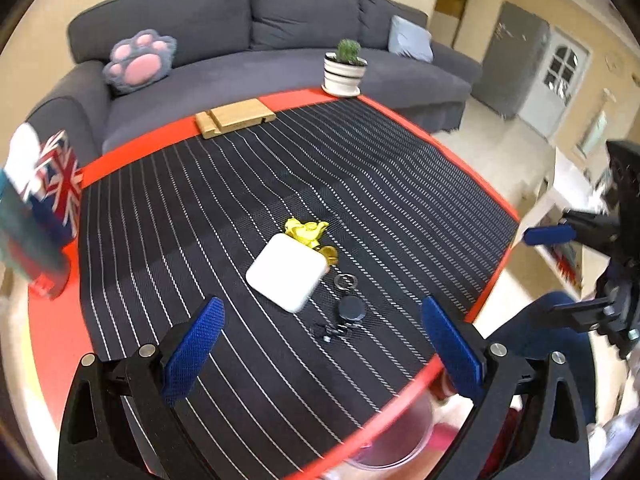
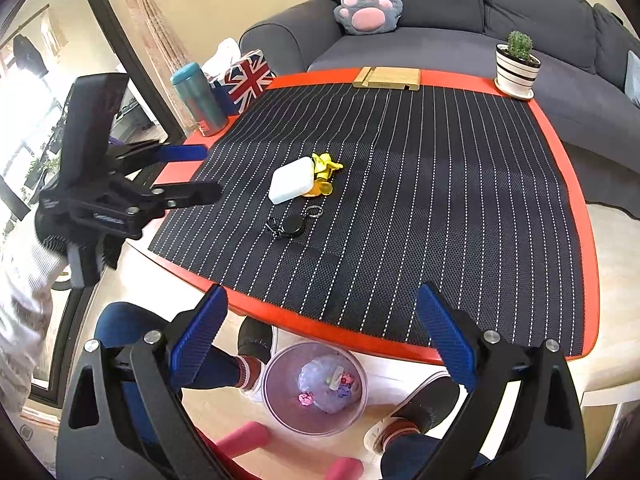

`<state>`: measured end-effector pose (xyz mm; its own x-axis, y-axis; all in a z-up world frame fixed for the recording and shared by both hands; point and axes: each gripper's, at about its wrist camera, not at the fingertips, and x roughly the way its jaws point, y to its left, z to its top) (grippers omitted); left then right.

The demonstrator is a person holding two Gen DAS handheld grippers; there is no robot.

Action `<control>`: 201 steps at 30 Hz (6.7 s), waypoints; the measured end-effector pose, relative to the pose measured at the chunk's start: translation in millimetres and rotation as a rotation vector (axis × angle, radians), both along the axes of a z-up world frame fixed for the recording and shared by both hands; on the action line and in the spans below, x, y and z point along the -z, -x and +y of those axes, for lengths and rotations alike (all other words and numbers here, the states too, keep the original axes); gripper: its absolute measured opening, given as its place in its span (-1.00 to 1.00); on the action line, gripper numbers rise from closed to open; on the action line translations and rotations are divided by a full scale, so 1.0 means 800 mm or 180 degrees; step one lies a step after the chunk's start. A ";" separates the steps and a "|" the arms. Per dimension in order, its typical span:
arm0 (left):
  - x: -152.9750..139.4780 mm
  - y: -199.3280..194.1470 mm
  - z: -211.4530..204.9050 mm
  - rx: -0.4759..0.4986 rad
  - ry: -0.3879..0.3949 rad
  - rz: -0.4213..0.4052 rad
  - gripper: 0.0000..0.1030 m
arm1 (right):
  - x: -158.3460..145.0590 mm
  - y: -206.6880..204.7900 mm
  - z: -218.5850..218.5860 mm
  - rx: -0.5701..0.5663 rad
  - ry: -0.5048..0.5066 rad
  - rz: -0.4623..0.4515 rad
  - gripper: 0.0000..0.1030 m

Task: Collect trash
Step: 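Move the left tool over the white square box on the mat, then close the left gripper around the white square box, then lift the white box with the left gripper while the right gripper grasps the black round keychain, then carry both items over the bin while the right gripper opens to drop the keychain, then open the left gripper over the bin to drop the white box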

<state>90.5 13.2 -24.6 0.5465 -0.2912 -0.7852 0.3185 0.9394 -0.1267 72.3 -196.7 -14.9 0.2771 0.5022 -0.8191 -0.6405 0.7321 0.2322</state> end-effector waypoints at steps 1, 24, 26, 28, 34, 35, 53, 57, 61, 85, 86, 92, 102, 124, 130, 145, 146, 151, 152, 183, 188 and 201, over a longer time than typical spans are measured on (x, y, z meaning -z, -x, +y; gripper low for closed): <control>0.003 -0.005 0.000 0.0047 -0.0016 0.0011 0.84 | 0.001 -0.001 0.001 0.0002 0.0005 0.0007 0.82; 0.071 -0.087 0.000 0.0772 -0.0190 0.0211 0.64 | 0.041 -0.034 0.005 0.0052 0.0103 0.0227 0.82; 0.076 -0.090 0.000 0.0808 -0.0164 0.0252 0.53 | 0.043 -0.036 0.006 0.0047 0.0106 0.0239 0.82; 0.078 -0.091 -0.001 0.0837 -0.0140 0.0253 0.47 | 0.044 -0.038 0.006 0.0047 0.0104 0.0249 0.82; 0.086 -0.092 -0.002 0.0858 -0.0195 0.0282 0.32 | 0.046 -0.040 0.007 0.0043 0.0116 0.0263 0.82; 0.087 -0.092 -0.002 0.0861 -0.0202 0.0290 0.32 | 0.046 -0.041 0.008 0.0040 0.0118 0.0263 0.82; 0.060 -0.067 0.017 0.0487 -0.0057 0.0125 0.17 | 0.047 -0.043 0.029 -0.0078 0.0117 0.0228 0.82; 0.043 -0.053 0.026 0.0281 -0.0011 0.0092 0.17 | 0.043 -0.043 0.047 -0.0179 0.0130 0.0197 0.82; 0.031 -0.039 0.035 0.0113 0.0000 0.0104 0.17 | 0.043 -0.044 0.067 -0.0305 0.0164 0.0169 0.82; 0.012 0.023 0.083 -0.0338 0.0177 0.0026 0.17 | 0.108 -0.094 0.178 0.0100 0.0786 0.0785 0.29; 0.012 0.025 0.084 -0.0341 0.0184 0.0020 0.17 | 0.108 -0.095 0.180 0.0120 0.0792 0.0776 0.28; 0.012 0.033 0.089 -0.0364 0.0208 -0.0016 0.17 | 0.109 -0.088 0.194 0.0124 0.0931 0.0723 0.13; 0.008 0.044 0.092 -0.0438 0.0216 -0.0029 0.17 | 0.107 -0.081 0.209 0.0032 0.1007 0.0583 -0.52; -0.023 0.090 0.019 -0.0625 0.0216 -0.0183 0.17 | 0.023 -0.035 0.116 -0.0061 0.0381 0.0233 -0.52; -0.034 0.112 -0.004 -0.0645 0.0208 -0.0248 0.17 | -0.004 0.000 0.082 -0.0152 0.0231 0.0072 -0.52; -0.039 0.167 -0.048 -0.0563 0.0292 -0.0302 0.17 | -0.026 0.088 0.013 -0.0401 0.0012 -0.0066 -0.52; -0.039 0.170 -0.050 -0.0553 0.0298 -0.0307 0.17 | -0.025 0.093 0.011 -0.0416 0.0003 -0.0056 -0.52; -0.040 0.185 -0.057 -0.0516 0.0330 -0.0339 0.17 | -0.017 0.112 0.005 -0.0476 0.0001 -0.0003 -0.52; -0.040 0.188 -0.057 -0.0513 0.0340 -0.0345 0.17 | -0.015 0.114 0.005 -0.0484 -0.0002 0.0016 -0.52; -0.028 0.212 -0.077 -0.0325 0.0331 -0.0244 0.17 | -0.008 0.115 -0.021 -0.0294 -0.0094 0.0008 0.63; -0.031 0.215 -0.086 -0.0278 0.0317 -0.0252 0.17 | -0.017 0.114 -0.032 -0.0232 -0.0138 -0.0043 0.63; -0.038 0.213 -0.083 -0.0386 0.0392 -0.0357 0.85 | -0.020 0.114 -0.039 -0.0201 -0.0171 -0.0066 0.76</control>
